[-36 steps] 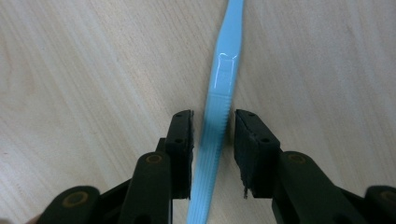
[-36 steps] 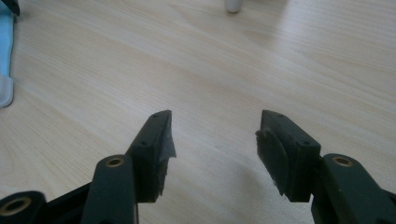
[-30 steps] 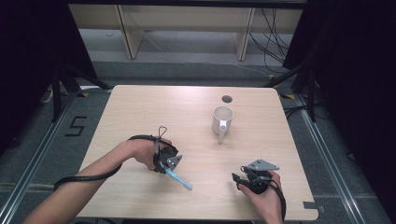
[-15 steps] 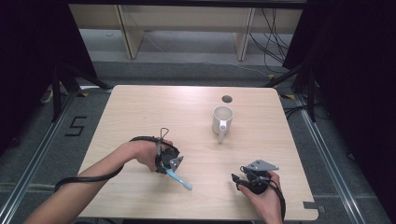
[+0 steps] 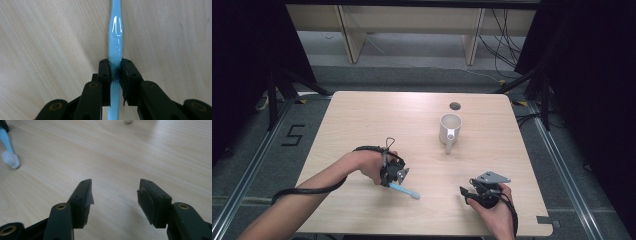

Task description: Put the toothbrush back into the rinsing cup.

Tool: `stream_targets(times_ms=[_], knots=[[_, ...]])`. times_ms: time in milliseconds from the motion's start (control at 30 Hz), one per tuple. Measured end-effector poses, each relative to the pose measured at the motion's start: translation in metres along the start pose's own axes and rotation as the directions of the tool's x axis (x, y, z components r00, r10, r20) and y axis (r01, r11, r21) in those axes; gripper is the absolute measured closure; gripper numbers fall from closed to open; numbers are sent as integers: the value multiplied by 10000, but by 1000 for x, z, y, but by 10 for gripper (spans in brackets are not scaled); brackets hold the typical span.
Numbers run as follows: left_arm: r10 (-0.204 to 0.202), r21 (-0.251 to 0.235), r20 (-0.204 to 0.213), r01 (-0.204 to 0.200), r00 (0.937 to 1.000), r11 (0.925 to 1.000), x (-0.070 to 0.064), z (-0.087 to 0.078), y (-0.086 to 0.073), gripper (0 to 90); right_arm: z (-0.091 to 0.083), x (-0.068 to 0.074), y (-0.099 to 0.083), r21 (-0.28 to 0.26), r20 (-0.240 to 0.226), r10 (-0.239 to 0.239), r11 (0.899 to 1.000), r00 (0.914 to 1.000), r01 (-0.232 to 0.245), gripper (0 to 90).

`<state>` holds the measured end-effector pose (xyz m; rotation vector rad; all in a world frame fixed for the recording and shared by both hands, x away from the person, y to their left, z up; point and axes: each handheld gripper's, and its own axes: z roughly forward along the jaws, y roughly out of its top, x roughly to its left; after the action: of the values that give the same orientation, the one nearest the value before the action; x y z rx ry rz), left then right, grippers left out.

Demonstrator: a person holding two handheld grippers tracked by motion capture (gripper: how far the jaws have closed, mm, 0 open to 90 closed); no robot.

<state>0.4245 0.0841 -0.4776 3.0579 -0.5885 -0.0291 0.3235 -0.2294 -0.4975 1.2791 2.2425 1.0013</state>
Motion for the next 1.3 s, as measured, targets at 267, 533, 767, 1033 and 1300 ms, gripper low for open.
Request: stream_targets(times_ms=[267, 533, 767, 1033, 1300], knots=[[-429, -365, 75, 431, 9991, 9984, -1, -5, -2, 786, 0, 1, 1, 164, -34, 273, 9995, 9996, -273, 453], [-736, -1447, -432, 667, 9964, 9872, -4, -24, -4, 787, -1, 3, 1, 51, -10, 681, 9977, 9977, -681, 452], [-1049, -2654, -1057, 736, 9888, 9613, -7, -38, -8, 787, -2, 2, 1, 68, -54, 659, 9978, 9978, -658, 455], [-1375, -3917, -1761, 587, 9747, 9182, -8, -48, -12, 787, 0, -1, 0, -87, 124, 197, 9998, 9997, -196, 451], [-2434, -5512, -1906, 1016, 9510, 8282, -13, -49, -20, 786, 0, 0, 0, -161, 142, 220, 9996, 9997, -218, 448]])
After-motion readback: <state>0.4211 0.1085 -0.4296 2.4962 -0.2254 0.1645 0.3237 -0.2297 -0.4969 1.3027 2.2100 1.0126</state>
